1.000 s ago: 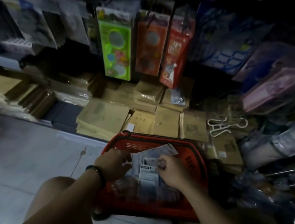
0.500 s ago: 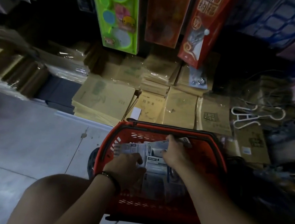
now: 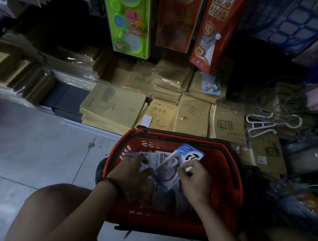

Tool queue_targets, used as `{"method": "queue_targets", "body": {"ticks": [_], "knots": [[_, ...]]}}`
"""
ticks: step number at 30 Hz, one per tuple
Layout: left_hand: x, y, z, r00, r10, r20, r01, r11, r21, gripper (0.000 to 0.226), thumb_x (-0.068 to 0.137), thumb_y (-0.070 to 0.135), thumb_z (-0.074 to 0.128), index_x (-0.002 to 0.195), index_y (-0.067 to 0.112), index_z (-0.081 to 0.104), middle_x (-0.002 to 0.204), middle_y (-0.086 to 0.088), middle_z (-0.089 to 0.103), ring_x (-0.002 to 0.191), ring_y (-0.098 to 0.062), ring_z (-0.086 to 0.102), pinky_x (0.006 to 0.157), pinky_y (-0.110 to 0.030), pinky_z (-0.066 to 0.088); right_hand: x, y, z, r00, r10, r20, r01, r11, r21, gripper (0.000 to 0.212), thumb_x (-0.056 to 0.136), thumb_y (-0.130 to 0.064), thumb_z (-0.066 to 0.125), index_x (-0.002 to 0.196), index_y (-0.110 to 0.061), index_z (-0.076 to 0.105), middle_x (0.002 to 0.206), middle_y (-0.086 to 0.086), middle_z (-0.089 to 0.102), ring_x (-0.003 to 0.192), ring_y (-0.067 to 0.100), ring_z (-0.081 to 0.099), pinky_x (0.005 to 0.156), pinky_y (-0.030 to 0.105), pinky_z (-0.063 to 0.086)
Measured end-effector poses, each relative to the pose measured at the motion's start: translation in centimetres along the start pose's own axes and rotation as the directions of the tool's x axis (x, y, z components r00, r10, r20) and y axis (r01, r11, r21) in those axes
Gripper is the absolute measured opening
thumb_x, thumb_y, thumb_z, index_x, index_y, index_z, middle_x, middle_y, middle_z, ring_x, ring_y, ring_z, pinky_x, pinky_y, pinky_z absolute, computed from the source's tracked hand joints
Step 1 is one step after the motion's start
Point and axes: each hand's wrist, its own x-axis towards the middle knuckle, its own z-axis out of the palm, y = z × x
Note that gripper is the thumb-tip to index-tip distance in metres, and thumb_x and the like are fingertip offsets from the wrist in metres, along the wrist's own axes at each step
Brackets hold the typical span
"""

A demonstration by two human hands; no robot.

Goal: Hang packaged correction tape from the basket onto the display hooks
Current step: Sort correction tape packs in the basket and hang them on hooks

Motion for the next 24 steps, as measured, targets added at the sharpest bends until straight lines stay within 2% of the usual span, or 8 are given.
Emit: {"method": "queue_targets", "body": {"ticks": [4,7,9,11,13,16,19,24], "knots": [[-1.3,0.7,-0.7,0.985,0.018,-0.173,-0.052,0.979,-0.197,0.045,0.104,0.045,0.063,0.140,0.020,0.054,0.129,0.004,0.065,0.111,-0.011,0.060,0.086,-0.022,0.046,-2.0,-2.0,-0.9,0.978,-0.137,0.158,0.090,0.958,0.273,0.022,0.090,-0.003,0.070,0.093,-0.024,0.064,0.089,-0.005,0.070,0.076,0.014,0.066,0.069,0.034,0.050],[-2.3,0.6,-1.5,0.997,-0.051,0.049,0.070,0.829,-0.555,0.039,0.101,0.046,0.065,0.130,0.020,0.064,0.119,0.005,0.074,0.100,-0.013,0.072,0.088,-0.032,0.060,-2.4,-3.8,-0.5,0.961,-0.186,0.205,0.107,0.933,0.343,0.013,0.095,-0.011,0.067,0.098,-0.023,0.065,0.095,-0.003,0.071,0.086,0.023,0.069,0.075,0.040,0.052],[-2.6,-0.2,-2.0,0.996,-0.009,0.091,0.061,0.807,-0.587,0.027,0.096,0.035,0.076,0.118,0.020,0.073,0.111,-0.002,0.081,0.099,-0.020,0.079,0.095,-0.046,0.063,-2.1,-4.6,0.5,0.954,-0.184,0.238,0.094,0.934,0.344,0.015,0.098,-0.011,0.065,0.099,-0.026,0.065,0.094,-0.002,0.071,0.086,0.030,0.069,0.073,0.038,0.050],[-2.6,-1.7,-2.6,1.000,-0.030,-0.002,0.023,0.809,-0.587,0.026,0.090,0.027,0.083,0.114,0.021,0.074,0.109,-0.002,0.081,0.099,-0.021,0.079,0.094,-0.049,0.064,-1.6,-4.9,2.0,0.947,-0.151,0.283,0.054,0.946,0.321,0.023,0.101,-0.010,0.061,0.102,-0.031,0.068,0.098,-0.006,0.074,0.086,0.031,0.071,0.072,0.039,0.056],[-2.3,-3.2,-3.2,0.976,-0.109,-0.188,-0.016,0.827,-0.562,0.025,0.090,0.028,0.082,0.112,0.022,0.072,0.107,-0.003,0.079,0.098,-0.023,0.077,0.089,-0.050,0.064,-0.8,-4.9,3.9,0.946,-0.092,0.310,0.000,0.959,0.284,0.030,0.100,-0.007,0.057,0.103,-0.035,0.069,0.103,-0.009,0.075,0.091,0.018,0.075,0.076,0.049,0.063],[-1.8,-4.8,-3.8,0.831,-0.267,-0.488,0.000,0.877,-0.480,0.023,0.094,0.032,0.076,0.111,0.020,0.066,0.102,-0.001,0.072,0.091,-0.018,0.071,0.076,-0.041,0.061,0.8,-4.1,7.5,0.920,0.023,0.392,-0.050,0.997,0.059,0.027,0.097,-0.006,0.060,0.105,-0.030,0.068,0.109,-0.011,0.071,0.107,0.013,0.069,0.089,0.040,0.059],[-1.9,-5.2,-4.0,0.742,-0.382,-0.551,-0.069,0.774,-0.629,0.023,0.094,0.029,0.077,0.111,0.019,0.065,0.098,0.004,0.070,0.090,-0.012,0.068,0.067,-0.028,0.052,1.9,-3.6,10.9,0.843,0.089,0.531,-0.044,0.994,-0.096,0.043,0.093,-0.012,0.063,0.133,-0.028,0.059,0.124,-0.004,0.070,0.114,0.020,0.067,0.094,0.038,0.056],[-1.4,-6.5,-4.4,0.707,-0.401,-0.583,-0.038,0.801,-0.598,0.024,0.092,0.041,0.077,0.105,0.027,0.063,0.094,0.010,0.068,0.093,-0.019,0.069,0.078,-0.036,0.055,3.3,-3.9,14.8,0.769,0.124,0.627,0.022,0.975,-0.220,0.058,0.093,-0.037,0.063,0.147,-0.038,0.040,0.129,-0.003,0.068,0.114,0.023,0.066,0.096,0.036,0.049]]}}
